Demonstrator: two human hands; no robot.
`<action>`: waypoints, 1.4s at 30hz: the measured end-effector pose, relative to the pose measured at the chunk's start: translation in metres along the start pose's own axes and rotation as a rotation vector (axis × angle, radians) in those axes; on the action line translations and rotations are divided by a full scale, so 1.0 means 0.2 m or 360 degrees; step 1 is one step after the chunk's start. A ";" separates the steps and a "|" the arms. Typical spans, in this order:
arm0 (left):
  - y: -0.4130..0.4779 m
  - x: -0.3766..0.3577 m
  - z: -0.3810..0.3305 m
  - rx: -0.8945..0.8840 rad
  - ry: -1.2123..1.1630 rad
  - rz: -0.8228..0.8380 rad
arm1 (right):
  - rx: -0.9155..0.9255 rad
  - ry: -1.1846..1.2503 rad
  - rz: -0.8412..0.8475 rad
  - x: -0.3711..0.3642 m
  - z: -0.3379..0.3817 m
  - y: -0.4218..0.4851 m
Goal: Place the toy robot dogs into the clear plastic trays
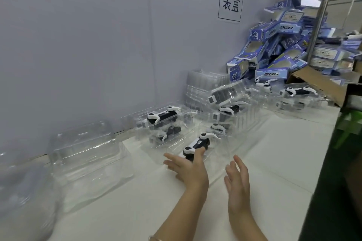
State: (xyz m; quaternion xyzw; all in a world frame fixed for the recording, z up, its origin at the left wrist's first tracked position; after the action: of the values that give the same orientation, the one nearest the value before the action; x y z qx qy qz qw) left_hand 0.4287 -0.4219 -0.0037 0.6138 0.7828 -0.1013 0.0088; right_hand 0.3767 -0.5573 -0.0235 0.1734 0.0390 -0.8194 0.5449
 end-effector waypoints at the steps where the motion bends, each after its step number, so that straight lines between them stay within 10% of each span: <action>1: -0.01 0.01 -0.01 0.0017 -0.0006 0.0037 | 0.0011 -0.0006 0.0010 0.00 0.00 0.00; 8: -0.15 0.42 -0.08 0.0084 -0.0266 0.0111 | 0.0149 -0.0243 0.0124 -0.05 0.07 -0.05; 14: -0.31 1.23 -0.26 -0.0467 0.0128 -0.0188 | 0.1176 -0.1003 0.0566 -0.48 0.30 -0.40; 19: -0.55 1.86 -0.38 -0.0911 0.0635 -0.1071 | 0.1199 -0.1063 0.1248 -1.08 0.24 -0.59; 26: -0.54 2.40 -0.10 -0.0225 -0.0582 -0.1663 | 0.1797 -0.1718 0.1691 -1.85 0.08 -1.05; 32: -0.48 2.20 -0.06 -0.0173 -0.0850 -0.1431 | 0.1369 -0.2249 0.1883 -2.15 -0.10 -1.10; 35: -0.54 2.20 -0.15 -0.0378 -0.0659 -0.1570 | 0.1223 -0.1965 0.1758 -2.12 -0.01 -1.09; 42: -0.56 2.10 -0.50 -0.0758 -0.0274 -0.0837 | 0.0301 -0.0734 0.1441 -1.80 0.06 -1.01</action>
State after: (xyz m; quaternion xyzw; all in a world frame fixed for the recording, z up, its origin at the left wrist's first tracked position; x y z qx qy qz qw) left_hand 0.2275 -0.0279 0.0520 0.3614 0.9120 0.0336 0.1911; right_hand 0.3158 -0.1622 0.0794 0.0363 -0.2353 -0.5183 0.8214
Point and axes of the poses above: each hand's wrist, its own y-axis towards the middle knuckle, its own x-axis out of the back of the hand, z = x × y, the point moved 8 cm from there along y, towards the middle knuckle, and after that the axes turned 6 degrees about z, right-handed, at the moved point
